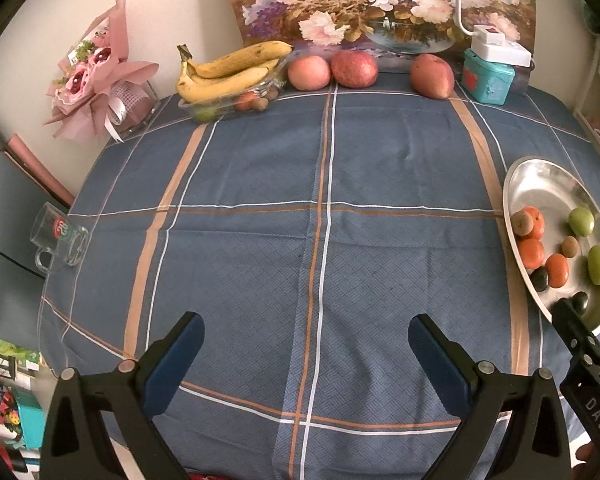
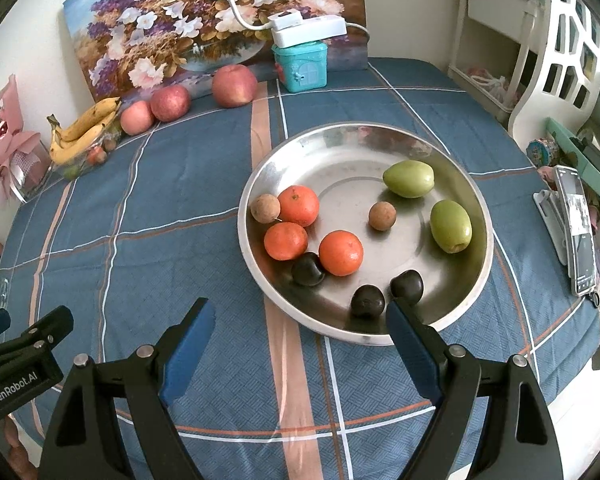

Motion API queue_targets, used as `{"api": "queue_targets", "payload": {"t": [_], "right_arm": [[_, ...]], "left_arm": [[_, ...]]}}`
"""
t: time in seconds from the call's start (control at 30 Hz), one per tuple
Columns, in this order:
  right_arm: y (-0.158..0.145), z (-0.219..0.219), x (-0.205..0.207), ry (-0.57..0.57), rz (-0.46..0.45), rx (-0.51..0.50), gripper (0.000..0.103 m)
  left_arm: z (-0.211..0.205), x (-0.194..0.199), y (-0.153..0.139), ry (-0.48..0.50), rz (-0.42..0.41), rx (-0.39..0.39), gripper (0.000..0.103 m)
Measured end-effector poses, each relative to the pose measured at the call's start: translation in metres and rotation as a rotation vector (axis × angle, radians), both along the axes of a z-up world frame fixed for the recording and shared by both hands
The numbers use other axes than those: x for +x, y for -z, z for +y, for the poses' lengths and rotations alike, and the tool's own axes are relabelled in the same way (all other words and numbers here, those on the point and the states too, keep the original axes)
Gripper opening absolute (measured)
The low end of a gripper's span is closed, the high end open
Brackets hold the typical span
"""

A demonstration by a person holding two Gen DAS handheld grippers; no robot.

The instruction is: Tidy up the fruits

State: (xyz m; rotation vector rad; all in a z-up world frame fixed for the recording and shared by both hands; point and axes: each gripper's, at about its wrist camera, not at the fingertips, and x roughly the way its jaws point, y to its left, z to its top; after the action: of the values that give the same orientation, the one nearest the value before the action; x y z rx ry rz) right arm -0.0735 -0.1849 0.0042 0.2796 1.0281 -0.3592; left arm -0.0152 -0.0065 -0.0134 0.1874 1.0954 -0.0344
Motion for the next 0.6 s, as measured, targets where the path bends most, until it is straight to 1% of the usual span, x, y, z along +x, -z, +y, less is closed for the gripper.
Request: {"api": "queue_targets", "payload": {"t": [0.6], "right_arm": [[0.0011,0.0005,0.0003,-0.002,0.004,0.0,0.088]], "left_arm": [[0.0004,0.0003,-0.0003,-0.003,0.002,-0.005,0.103]]}}
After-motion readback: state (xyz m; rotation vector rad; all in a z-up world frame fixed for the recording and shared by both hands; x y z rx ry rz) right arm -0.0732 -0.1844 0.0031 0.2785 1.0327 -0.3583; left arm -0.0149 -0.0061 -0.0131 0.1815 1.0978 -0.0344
